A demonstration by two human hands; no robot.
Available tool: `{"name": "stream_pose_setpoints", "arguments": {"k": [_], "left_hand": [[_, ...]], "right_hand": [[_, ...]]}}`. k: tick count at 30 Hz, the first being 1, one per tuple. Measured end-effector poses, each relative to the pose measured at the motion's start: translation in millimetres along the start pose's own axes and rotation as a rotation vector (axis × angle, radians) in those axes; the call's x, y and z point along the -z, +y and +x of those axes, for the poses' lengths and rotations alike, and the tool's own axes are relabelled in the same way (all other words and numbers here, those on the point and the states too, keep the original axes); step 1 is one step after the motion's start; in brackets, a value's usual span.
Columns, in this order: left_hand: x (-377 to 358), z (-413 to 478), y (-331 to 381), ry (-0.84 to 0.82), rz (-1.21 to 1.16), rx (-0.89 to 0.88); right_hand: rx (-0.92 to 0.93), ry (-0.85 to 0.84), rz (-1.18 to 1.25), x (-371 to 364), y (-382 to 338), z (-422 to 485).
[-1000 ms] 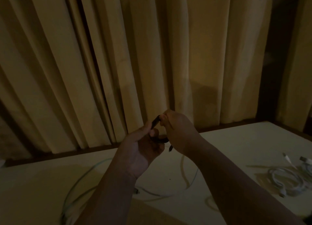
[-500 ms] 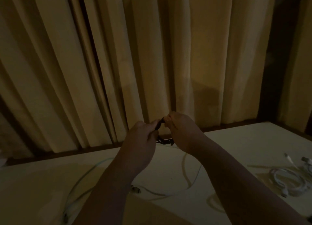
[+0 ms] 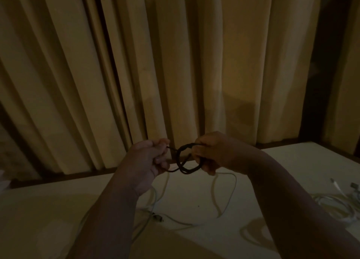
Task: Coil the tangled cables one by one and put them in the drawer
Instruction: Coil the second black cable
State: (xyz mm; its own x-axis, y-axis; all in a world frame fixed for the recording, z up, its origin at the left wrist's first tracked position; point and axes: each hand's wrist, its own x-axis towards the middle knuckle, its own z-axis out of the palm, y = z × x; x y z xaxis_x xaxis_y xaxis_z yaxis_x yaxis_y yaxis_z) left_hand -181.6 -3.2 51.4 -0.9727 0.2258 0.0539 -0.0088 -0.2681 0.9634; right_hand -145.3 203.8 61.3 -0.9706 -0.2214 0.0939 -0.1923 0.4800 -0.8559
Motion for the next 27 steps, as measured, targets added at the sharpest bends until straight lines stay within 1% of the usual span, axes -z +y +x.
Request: {"name": "stream_pose_setpoints", "arguments": {"k": [2,6,9,11,14,18,20,21,24,27], "left_hand": [[0.8,0.9,-0.7,0.026,0.125,-0.057],[-1.9,1.4,-4.3,0.089,0.37,-0.214],[0.3,2.1,-6.4,0.14,0.508,-0.385],[0.2,2.6,-7.4,0.185,0.561,-0.474],[-4.3,3.4,-9.4,0.236,0.562,-0.567],[-12.6,-0.5,-15.1,0.324,0.601,-0.636],[-15.7,-1.4,-16.9,0.346,0.593,-0.638],[-16.5,-0.4,-18.0,0.345,0.555,-0.612],[-20.3,0.5,-20.5,0.321,0.331,-0.426],[-26.2,-6.2,-22.1,0.182,0.077,-0.253]], "right_hand": [[-0.006,0.002,-0.003,4.4,-0.3,-2.1],[0.025,0.063,-0.026,8.7,-1.4,-1.7],[0.104,0.092,0.091,8.9,-2.2,-3.3],[0.153,0.096,0.203,8.1,-1.7,-3.0],[0.205,0.075,0.362,4.1,-2.0,-0.1],[0.26,0.053,0.476,-5.5,-6.8,0.2],[0.284,0.046,0.53,-10.6,-8.4,0.2],[0.285,0.054,0.542,-12.9,-8.6,1.1],[0.265,0.092,0.537,-18.4,-7.7,4.9],[0.251,0.141,0.448,-23.0,-6.4,7.1]]}}
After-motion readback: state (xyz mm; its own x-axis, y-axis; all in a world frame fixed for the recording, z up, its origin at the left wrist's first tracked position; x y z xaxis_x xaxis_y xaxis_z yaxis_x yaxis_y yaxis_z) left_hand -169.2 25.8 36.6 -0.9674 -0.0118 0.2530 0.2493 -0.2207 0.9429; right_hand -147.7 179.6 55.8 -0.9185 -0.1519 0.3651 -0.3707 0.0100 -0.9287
